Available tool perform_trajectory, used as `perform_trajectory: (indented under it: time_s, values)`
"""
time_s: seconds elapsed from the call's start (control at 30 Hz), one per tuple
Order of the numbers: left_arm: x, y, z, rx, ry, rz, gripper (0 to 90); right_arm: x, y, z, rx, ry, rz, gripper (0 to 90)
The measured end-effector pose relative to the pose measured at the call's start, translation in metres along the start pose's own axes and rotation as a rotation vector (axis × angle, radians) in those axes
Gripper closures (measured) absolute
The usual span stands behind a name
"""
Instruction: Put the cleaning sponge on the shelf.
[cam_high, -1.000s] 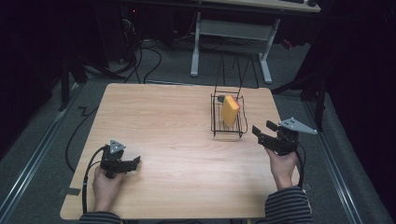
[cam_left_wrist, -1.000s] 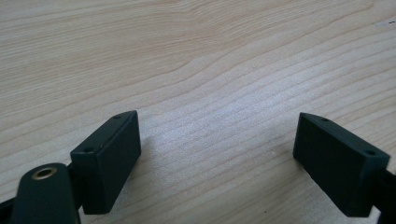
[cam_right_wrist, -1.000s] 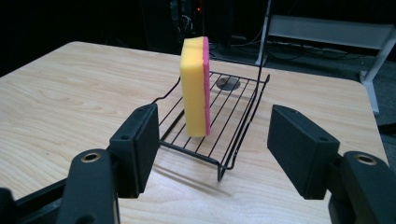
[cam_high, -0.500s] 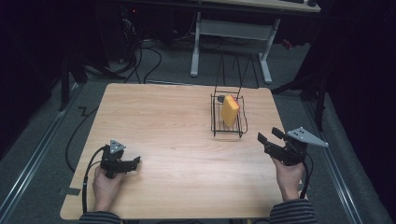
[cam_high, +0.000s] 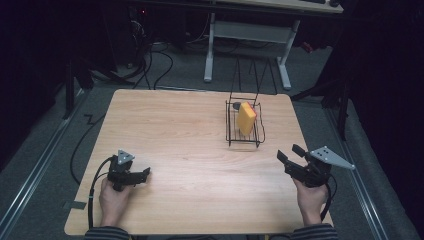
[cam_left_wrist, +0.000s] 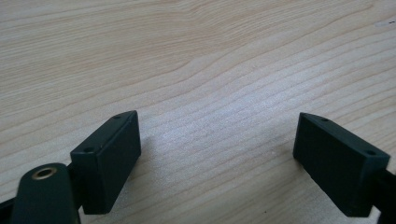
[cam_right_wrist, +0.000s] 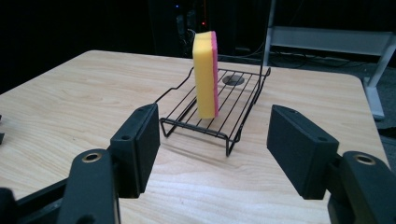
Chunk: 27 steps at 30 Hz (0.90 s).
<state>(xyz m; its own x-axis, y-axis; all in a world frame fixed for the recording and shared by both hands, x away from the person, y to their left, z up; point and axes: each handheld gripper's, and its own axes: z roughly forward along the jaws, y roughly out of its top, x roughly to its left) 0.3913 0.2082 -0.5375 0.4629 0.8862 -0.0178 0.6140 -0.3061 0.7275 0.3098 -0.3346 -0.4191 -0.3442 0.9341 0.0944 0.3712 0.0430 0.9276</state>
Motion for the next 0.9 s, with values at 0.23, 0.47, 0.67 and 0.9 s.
perform_trajectory:
  time_s: [0.23,0.47,0.67,0.9]
  values:
    - [0.0,0.0,0.0,0.0,0.0,0.0,15.6,0.002,-0.016,0.004,0.005,0.013,0.015,35.6]
    - [0.0,0.0,0.0,0.0,0.001,0.001,15.6,0.002,-0.027,0.008,0.003,0.012,0.033,36.0]
    - [0.0,0.0,0.0,0.0,0.001,0.001,15.6,0.004,-0.032,0.01,0.016,0.005,0.038,36.2]
    - [0.0,0.0,0.0,0.0,0.001,0.001,15.6,0.006,-0.041,0.02,0.046,-0.005,0.04,36.8]
